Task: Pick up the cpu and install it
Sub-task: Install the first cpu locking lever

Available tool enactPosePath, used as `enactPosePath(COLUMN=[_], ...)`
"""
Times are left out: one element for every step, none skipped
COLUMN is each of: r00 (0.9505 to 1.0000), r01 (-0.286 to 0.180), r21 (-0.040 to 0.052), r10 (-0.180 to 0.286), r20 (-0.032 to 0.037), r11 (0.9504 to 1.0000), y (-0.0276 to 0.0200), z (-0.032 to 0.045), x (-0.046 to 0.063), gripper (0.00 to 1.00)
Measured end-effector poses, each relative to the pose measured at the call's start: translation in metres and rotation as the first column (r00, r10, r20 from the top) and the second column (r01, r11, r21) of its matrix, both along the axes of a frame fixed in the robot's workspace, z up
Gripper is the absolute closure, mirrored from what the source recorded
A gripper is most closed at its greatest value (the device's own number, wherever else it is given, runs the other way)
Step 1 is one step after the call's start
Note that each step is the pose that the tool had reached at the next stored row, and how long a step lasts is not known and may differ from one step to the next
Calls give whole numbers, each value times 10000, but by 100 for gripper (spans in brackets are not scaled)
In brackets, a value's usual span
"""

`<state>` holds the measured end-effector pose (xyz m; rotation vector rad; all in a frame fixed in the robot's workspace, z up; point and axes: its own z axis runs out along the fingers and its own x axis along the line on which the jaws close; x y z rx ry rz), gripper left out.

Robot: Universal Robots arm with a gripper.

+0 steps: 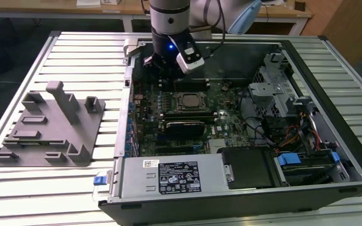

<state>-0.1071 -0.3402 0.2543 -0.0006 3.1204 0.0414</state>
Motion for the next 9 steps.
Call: enactPosePath(r00=[10000, 10000, 10000, 10000, 10000, 10000, 10000, 10000, 10000], r01=[0, 0, 0, 0, -1, -2, -1, 0, 0], r21=[59, 128, 196, 277, 363, 455, 579, 696, 813], r10=[0, 0, 0, 0, 1, 2, 1, 0, -1], r20=[2, 3, 4, 4, 4, 3, 4, 4, 5], r11=[10000, 9999, 9998, 9996, 9993, 9990, 9983, 9976, 9967], y=[0, 0, 0, 0, 0, 0, 0, 0, 0], z=[0, 0, 0, 0, 0, 0, 0, 0, 0], x=[-12, -24, -35, -44, -52, -60, -67, -74, -78], gripper=[89, 89, 89, 89, 89, 89, 89, 89, 89])
